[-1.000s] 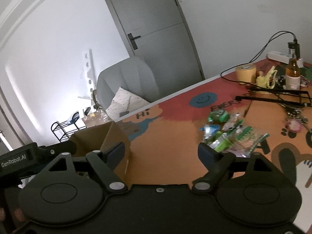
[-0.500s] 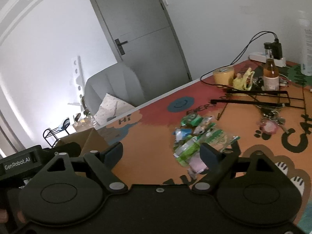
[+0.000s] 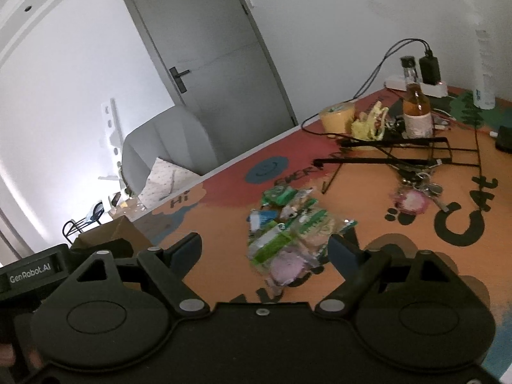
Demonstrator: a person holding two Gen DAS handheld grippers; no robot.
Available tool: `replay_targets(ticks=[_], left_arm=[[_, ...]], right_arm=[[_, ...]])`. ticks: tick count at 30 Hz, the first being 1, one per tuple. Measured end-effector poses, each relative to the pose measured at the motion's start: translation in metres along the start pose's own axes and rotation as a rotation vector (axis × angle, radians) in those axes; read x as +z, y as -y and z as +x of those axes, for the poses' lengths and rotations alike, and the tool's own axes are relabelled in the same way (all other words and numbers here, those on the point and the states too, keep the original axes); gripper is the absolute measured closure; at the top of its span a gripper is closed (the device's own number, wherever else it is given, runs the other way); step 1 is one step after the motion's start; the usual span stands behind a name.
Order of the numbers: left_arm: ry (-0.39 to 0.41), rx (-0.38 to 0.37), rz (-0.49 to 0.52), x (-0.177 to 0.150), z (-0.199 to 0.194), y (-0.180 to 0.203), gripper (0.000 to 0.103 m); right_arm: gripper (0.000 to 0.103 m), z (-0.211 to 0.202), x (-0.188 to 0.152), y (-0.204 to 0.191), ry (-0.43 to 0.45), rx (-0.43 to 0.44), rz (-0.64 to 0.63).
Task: Organize snacks
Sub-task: 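Move both empty tools back to the snack pile, then grasp the green snack packet with the left tool while the right tool grasps the green-white bread bag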
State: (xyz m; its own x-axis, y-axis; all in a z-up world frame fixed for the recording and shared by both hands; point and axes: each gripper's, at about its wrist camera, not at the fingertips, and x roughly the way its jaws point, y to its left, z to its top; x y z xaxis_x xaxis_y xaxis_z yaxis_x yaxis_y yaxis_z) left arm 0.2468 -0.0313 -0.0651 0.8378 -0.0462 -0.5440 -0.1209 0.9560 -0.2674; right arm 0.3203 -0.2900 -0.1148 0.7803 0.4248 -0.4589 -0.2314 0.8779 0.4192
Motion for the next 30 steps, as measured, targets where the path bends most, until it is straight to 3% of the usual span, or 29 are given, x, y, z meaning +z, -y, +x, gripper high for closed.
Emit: replay_targets(ticks=[8, 15, 30], left_arm=[[-0.012, -0.004, 0.021, -0.003, 0.02, 0.016, 0.005], [-0.042, -0.016, 0.022, -0.006, 0.042, 0.026, 0.007], [-0.102, -0.015, 0.015, -0.008, 0.1, 0.038, 0.018]], right_arm=[[0.018, 0.007, -0.001, 0.025, -0.01, -0.008, 0.036], [0.031, 0.02, -0.002, 0.044, -0.04, -0.013, 0.066], [0.032, 0.062, 0.002, 0.065, -0.087, -0.017, 0.097]])
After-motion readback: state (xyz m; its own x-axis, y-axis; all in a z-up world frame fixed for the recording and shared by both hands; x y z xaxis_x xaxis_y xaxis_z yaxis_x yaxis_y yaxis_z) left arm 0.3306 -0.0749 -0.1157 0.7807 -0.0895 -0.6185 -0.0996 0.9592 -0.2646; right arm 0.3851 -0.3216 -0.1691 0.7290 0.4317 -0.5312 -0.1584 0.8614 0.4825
